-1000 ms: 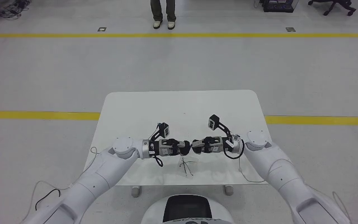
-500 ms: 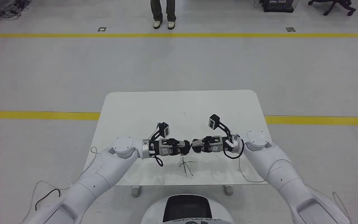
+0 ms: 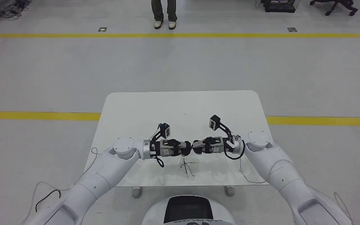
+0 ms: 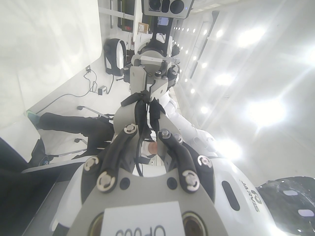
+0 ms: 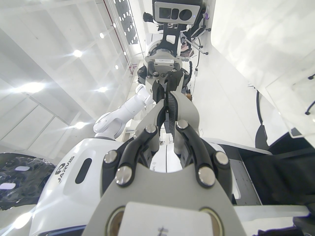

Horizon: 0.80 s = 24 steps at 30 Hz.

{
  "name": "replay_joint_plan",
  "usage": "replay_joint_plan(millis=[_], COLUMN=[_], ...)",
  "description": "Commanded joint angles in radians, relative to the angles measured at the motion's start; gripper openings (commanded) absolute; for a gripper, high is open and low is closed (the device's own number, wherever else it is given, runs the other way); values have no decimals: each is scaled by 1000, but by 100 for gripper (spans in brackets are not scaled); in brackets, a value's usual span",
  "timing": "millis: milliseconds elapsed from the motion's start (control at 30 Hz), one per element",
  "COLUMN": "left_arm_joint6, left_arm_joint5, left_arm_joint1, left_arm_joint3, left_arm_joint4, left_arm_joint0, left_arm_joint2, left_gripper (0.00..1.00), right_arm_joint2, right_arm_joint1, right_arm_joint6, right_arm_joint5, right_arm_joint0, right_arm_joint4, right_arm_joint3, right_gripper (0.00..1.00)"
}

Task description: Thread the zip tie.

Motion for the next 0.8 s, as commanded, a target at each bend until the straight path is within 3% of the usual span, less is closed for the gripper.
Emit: replay_joint_plan(millis=[0,133,233,467,500,533,567,767], left_arm_joint6=[-1,-1,-2,1,0,0,1,12], left_arm_joint5=[0,1,2,5,4,4,3,-15], left_arm_joint1=[0,-1,-2,-3,-3,-3,-3,-2], left_arm_joint3=[0,1,2,5,5,6,7,11], left_arm_joint4=[0,0,1,3,5,5,5,26], left_arm_joint0=[0,-1,-1,-2,-2,-2,-2,-1], left_arm_joint2=[0,-1,-1,-3,-3,-3,-3,-6], left_gripper=[6,6,0,0,0,0,0,0], right_arm_joint2=[0,-3,-5,-7,-8,-9,-9,12], right_arm_joint1=[0,-2,-4,-8,-8,-8,-9,-3], right_arm_joint6=[0,0,-2,3,5,7,8,-1], right_arm_joint5=[-1,1,2,0,1,2,2,-5], right_arm_joint0=[0,2,4,9,10,12,13,6], right_arm_joint4=[0,-3,-2,9,8,7,7,6], right_arm_joint3=[0,1,5,19,21,23,24,22], right_gripper=[0,0,0,0,14,46,100,100])
